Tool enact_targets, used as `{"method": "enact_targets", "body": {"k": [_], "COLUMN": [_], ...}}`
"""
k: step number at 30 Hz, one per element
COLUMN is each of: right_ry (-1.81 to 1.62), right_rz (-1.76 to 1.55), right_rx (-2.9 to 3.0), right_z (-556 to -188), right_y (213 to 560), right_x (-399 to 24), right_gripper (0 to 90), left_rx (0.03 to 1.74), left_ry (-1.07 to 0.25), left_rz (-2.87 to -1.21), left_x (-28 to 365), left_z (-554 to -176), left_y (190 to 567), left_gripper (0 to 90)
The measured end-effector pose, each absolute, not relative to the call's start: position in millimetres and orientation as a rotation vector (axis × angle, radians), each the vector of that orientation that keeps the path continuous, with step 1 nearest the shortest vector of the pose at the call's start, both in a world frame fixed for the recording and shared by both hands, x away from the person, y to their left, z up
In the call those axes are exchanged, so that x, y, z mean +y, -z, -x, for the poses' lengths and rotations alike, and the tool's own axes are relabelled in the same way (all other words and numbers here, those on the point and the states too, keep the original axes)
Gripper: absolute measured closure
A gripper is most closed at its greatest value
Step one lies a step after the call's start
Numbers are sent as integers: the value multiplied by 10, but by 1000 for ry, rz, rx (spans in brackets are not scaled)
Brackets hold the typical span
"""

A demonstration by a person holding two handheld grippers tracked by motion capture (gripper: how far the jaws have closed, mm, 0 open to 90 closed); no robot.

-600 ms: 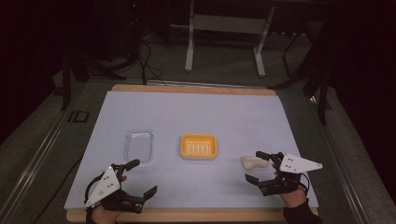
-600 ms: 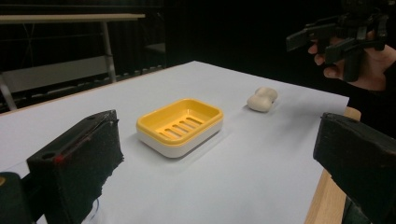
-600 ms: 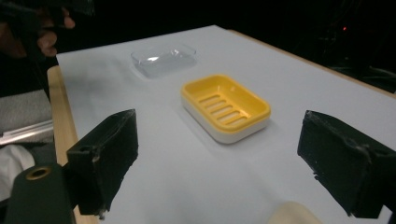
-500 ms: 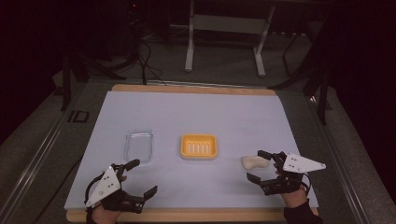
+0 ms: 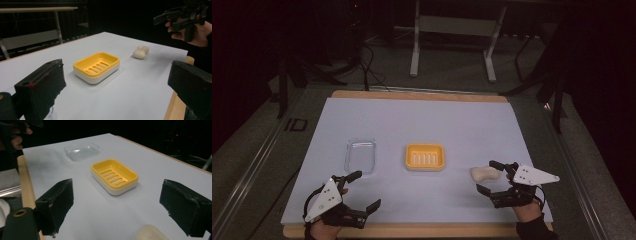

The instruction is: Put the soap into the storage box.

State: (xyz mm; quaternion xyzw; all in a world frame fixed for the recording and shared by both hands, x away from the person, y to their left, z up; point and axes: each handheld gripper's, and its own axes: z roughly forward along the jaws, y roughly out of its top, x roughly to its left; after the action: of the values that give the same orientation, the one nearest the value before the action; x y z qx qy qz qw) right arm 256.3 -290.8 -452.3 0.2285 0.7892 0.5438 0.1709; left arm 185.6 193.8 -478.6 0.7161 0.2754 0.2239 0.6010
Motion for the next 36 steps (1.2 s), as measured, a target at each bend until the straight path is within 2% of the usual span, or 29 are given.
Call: {"method": "enact_targets", "body": {"k": [15,36], "right_ry": [-1576,-1307], "right_rz": [-626,-467], "right_rx": [2289,2593], "right_z": [-2597,-2713], "right_y": [4529,4372], "right_x": [-2915,-2956], "right_gripper": [129,127], "left_rx": [644,661], "left_ry": [-529,-537], "left_rz": [-1677,-1677], "left_x": [1943,1954], "left_z": [-1858,-1867], "left_y": [4789,4797], "left_gripper": [12,12]}}
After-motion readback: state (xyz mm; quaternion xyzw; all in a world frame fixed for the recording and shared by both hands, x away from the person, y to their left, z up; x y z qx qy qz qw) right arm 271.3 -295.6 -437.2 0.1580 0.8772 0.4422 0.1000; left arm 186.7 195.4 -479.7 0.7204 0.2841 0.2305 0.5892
